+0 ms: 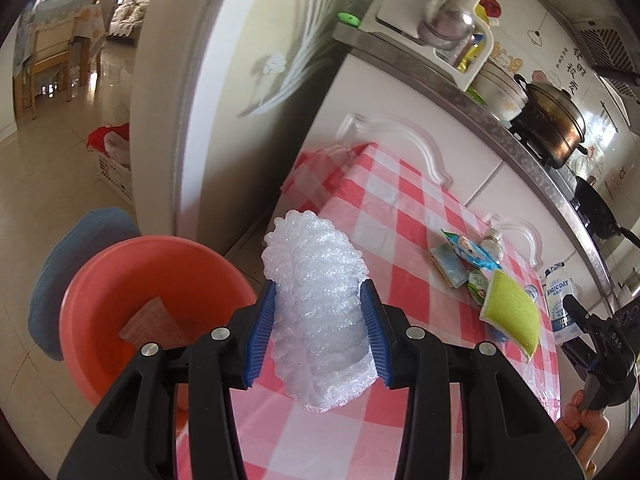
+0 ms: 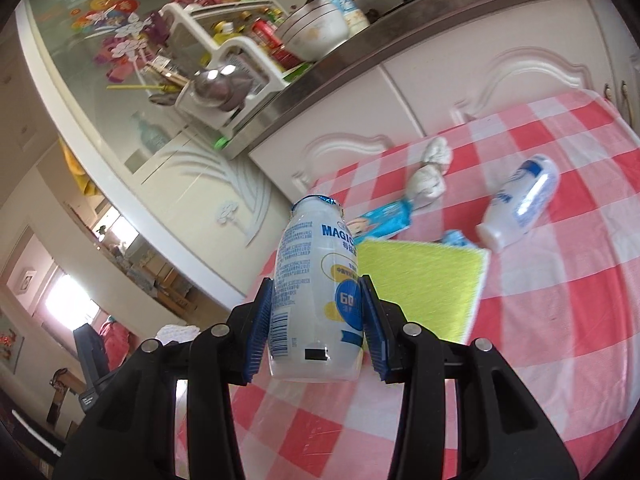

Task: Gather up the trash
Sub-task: 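Carry the foam net and bottle over the bucket and open both tools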

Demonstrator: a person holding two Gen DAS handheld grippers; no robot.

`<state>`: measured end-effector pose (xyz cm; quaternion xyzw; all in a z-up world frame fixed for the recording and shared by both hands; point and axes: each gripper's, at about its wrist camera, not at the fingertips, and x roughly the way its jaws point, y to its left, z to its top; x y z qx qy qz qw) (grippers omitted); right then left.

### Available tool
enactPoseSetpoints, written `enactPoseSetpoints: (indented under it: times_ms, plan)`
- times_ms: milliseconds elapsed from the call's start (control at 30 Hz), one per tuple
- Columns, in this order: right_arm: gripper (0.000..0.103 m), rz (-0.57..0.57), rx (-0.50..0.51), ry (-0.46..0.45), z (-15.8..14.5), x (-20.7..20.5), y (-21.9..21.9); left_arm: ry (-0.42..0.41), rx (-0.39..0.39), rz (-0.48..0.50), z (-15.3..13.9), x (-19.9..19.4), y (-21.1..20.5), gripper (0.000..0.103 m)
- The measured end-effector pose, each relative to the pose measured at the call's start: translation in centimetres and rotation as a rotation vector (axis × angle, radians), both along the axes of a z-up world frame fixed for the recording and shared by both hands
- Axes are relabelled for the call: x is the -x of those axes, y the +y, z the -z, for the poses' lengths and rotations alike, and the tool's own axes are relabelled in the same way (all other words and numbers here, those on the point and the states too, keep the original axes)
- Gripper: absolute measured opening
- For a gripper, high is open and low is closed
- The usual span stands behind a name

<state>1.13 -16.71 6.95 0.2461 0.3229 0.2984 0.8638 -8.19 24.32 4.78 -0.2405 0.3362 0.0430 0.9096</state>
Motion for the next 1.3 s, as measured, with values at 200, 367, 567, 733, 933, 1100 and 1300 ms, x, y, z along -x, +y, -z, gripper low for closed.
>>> enactPoseSetpoints:
  times_ms: [200, 367, 567, 733, 933, 1100, 1300]
  plan:
    - [0.044, -0.079, 0.007, -0.003, -0.5, 1.0, 3.2, 0.001, 0.001, -0.042, 0.1, 1.3, 2.4, 0.044]
    - [0.044, -0.128, 0.017, 0.003, -0.6, 1.6, 5.6, 0.005, 0.004, -0.078, 0.4, 2.5, 4.6, 0.044]
    - [0.044, -0.198, 0.033, 0.022, -0.5, 2.4, 8.8, 0.013, 0.014, -0.121, 1.0, 3.6, 7.1, 0.044]
    - [0.044, -0.266, 0.068, 0.029, -0.6, 3.4, 12.1, 0.018, 0.022, -0.137, 1.6, 4.5, 8.5, 0.044]
    - [0.044, -0.35, 0.107, 0.052, -0.1, 4.6, 16.3, 0.02, 0.046, -0.154, 2.4, 5.4, 10.1, 0.044]
    - [0.044, -0.418, 0.152, 0.057, 0.2, 5.5, 19.9, 0.03, 0.059, -0.163, 3.2, 6.2, 11.2, 0.045]
    - [0.044, -0.498, 0.216, 0.066, 0.9, 6.4, 24.5, 0.048, 0.073, -0.162, 4.4, 6.5, 12.1, 0.045]
